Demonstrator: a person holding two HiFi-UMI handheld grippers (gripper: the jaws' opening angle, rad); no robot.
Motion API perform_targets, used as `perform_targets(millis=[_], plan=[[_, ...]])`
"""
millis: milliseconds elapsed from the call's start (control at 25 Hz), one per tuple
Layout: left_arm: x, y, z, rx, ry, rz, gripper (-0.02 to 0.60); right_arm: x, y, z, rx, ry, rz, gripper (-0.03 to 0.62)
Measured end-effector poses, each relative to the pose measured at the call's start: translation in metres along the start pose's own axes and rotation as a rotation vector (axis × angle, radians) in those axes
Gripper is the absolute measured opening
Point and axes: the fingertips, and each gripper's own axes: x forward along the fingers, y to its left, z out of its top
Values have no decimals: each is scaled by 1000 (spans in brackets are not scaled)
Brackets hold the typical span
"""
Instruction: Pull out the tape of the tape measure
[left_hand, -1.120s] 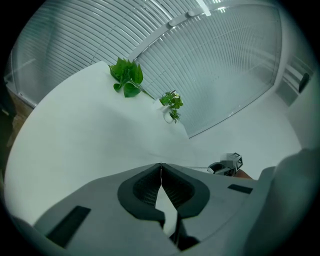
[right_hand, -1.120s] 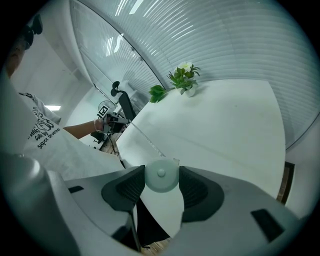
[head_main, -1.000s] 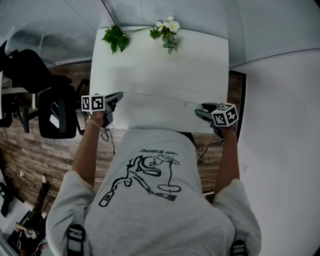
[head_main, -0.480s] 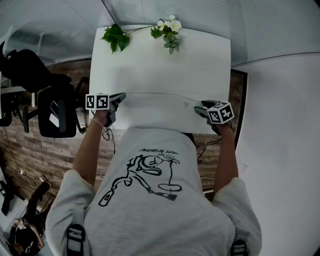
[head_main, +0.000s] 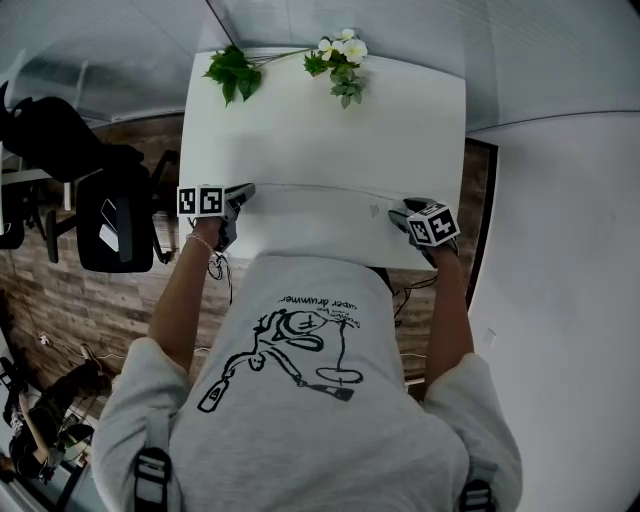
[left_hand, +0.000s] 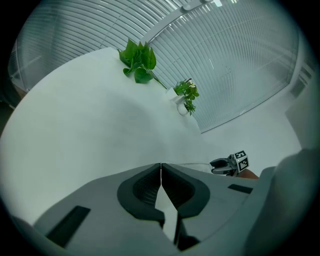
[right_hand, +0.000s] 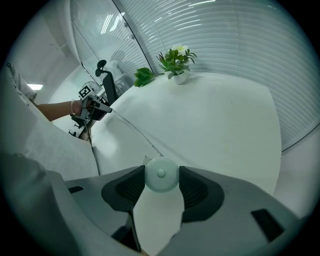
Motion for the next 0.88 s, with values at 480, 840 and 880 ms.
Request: perform_targets(millis=[480,840,880], plan=[[10,7,2,5,9,40,23,14,-11,-2,-8,29,-46,224],[15,13,1,5,18,61,23,20,-16,-2,-18,34,-73,224],[15,13,1,4,19,63,23,21,-17,-3,-19,35,-73,224]])
